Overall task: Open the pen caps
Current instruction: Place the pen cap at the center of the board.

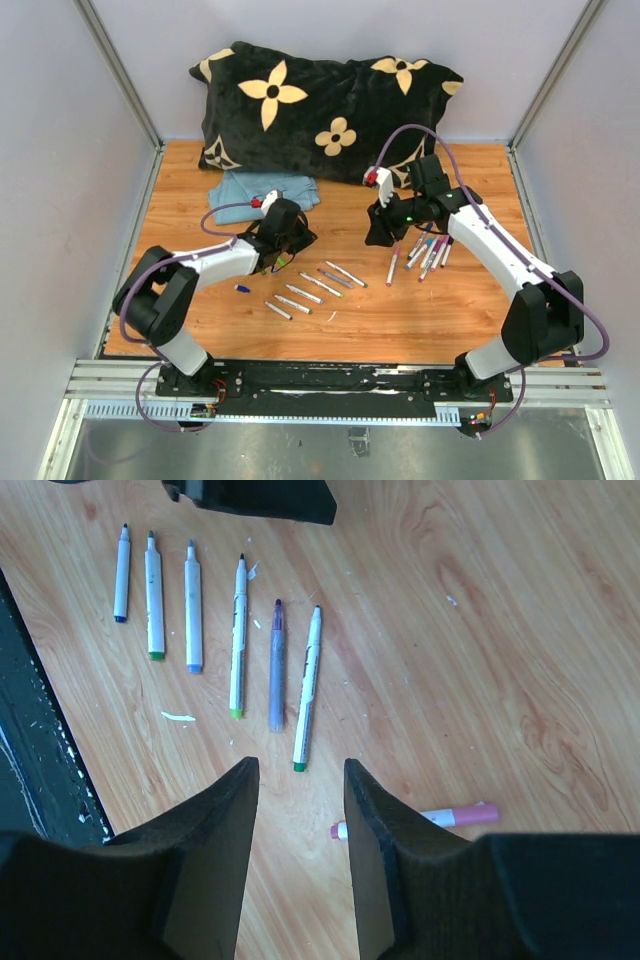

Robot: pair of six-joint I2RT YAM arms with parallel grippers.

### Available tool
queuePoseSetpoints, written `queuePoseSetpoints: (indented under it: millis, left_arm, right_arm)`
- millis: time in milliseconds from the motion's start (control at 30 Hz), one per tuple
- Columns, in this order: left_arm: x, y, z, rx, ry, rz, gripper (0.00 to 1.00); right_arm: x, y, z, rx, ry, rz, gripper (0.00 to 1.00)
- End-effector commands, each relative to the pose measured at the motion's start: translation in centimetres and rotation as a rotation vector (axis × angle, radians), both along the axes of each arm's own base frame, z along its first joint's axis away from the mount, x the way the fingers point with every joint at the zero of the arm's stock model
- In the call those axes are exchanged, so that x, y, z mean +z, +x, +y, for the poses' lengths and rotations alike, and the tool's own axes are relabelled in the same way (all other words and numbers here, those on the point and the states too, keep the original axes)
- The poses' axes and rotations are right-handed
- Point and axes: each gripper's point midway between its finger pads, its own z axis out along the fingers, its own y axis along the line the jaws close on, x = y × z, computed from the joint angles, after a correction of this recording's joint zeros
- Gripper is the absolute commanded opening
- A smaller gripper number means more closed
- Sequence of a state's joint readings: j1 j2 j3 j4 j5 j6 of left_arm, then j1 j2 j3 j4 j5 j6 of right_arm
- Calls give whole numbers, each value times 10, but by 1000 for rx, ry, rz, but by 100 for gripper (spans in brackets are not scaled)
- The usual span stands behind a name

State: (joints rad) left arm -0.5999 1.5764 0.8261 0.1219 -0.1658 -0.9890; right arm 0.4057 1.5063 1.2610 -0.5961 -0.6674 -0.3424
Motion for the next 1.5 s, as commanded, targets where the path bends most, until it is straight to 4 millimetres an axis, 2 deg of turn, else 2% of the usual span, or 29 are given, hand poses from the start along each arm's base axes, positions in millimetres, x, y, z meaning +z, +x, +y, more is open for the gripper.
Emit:
queuePoseSetpoints:
  millis: [0, 267, 400, 500, 600, 800, 867, 1100, 1333, 1433, 1467]
  left_arm:
    - [-28, 4, 10, 54, 122, 101, 2]
    - [-42, 18, 6, 55, 183, 121, 9]
    - [-53, 15, 7, 53, 197, 146, 18]
    - [-57, 14, 8, 54, 200, 157, 19]
    - [-59, 13, 9, 57, 204, 161, 21]
    - [-59, 8, 15, 72, 212, 169, 31]
    - [-57, 7, 16, 77, 207, 165, 32]
    - [-30, 6, 16, 67, 177, 115, 34]
    - [22, 0, 15, 26, 103, -10, 35]
    - [48, -8, 9, -64, 59, -120, 36]
    - [54, -12, 7, -98, 40, -160, 42]
  right_arm:
    - [5, -3, -12, -9, 57, 27, 41]
    - [12, 0, -20, -36, 87, 31, 42]
    - [14, 1, -22, -42, 93, 28, 42]
    - [15, 1, -24, -47, 97, 26, 42]
    - [16, 2, -25, -52, 101, 27, 42]
    - [18, 3, -27, -59, 110, 25, 42]
    - [19, 3, -28, -62, 114, 26, 42]
    - [24, 2, -30, -67, 130, 20, 43]
    - [32, 1, -33, -73, 153, 2, 43]
    - [38, 0, -34, -75, 166, -16, 43]
    - [39, 0, -35, -77, 170, -21, 43]
